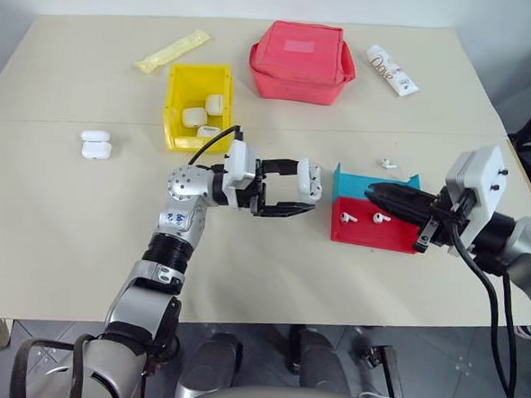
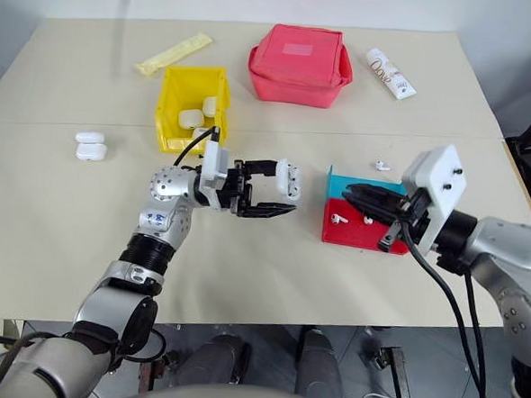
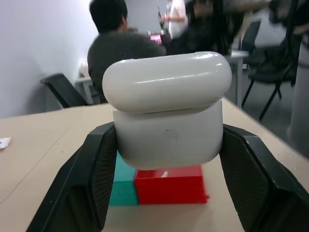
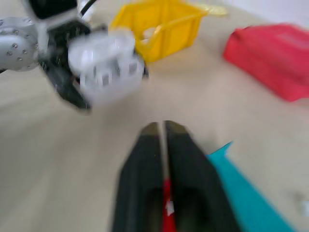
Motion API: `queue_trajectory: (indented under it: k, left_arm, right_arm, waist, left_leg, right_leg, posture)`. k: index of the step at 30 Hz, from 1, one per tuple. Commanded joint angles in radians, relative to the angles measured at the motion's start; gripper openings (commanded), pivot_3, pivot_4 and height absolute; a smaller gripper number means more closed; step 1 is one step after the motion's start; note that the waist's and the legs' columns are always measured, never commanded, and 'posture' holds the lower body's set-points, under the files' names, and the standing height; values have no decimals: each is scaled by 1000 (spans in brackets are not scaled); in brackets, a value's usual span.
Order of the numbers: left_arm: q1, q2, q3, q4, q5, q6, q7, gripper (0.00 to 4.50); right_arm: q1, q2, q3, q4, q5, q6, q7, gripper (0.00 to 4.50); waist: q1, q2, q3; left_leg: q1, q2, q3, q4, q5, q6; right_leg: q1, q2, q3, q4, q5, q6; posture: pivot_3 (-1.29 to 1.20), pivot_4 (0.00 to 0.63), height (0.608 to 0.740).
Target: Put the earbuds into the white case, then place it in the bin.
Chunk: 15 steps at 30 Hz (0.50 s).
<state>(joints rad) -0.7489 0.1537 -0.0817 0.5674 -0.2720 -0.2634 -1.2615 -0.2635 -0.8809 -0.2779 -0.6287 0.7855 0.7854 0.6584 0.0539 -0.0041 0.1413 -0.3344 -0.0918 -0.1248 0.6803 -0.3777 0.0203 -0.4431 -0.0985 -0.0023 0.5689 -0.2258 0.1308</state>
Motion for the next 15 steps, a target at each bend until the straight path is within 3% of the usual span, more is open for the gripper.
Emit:
queue_trajectory:
  k: [1, 5, 10, 15]
  left_arm:
    - [-35, 20, -38, -14, 70, 18, 60, 2817]
    - [-49, 38, -73, -19, 107, 8, 64, 2817]
    - [-68, 46, -103, -23, 147, 41, 91, 2817]
    - [-78, 48, -117, -37, 154, 62, 96, 2817]
  right_arm:
    - [-103, -42, 31, -60, 41, 79, -49, 49]
    - [-274, -56, 191, -52, 3, 176, -70, 49]
    - [-438, 34, 380, -26, -35, 221, -71, 49]
    - [-479, 85, 475, 26, -112, 213, -55, 49]
  waist:
    - [0, 0, 0]
    - [0, 0, 0]
    - [1, 0, 0]
    - [2, 0, 0]
  left_leg:
    - [0, 0, 0, 0, 0, 0]
    - [-1, 0, 0, 0, 0, 0]
    - [-1, 0, -1, 0, 0, 0]
    - [-2, -1, -1, 0, 0, 0]
  right_leg:
    - [0, 0, 0, 0, 0, 0]
    - [0, 0, 0, -1, 0, 0]
    - [0, 0, -1, -1, 1, -1]
    - [-1, 0, -2, -1, 1, 0]
  posture:
    - [0, 150, 740]
    - [0, 150, 740]
    - [0, 150, 740]
    - [0, 150, 740]
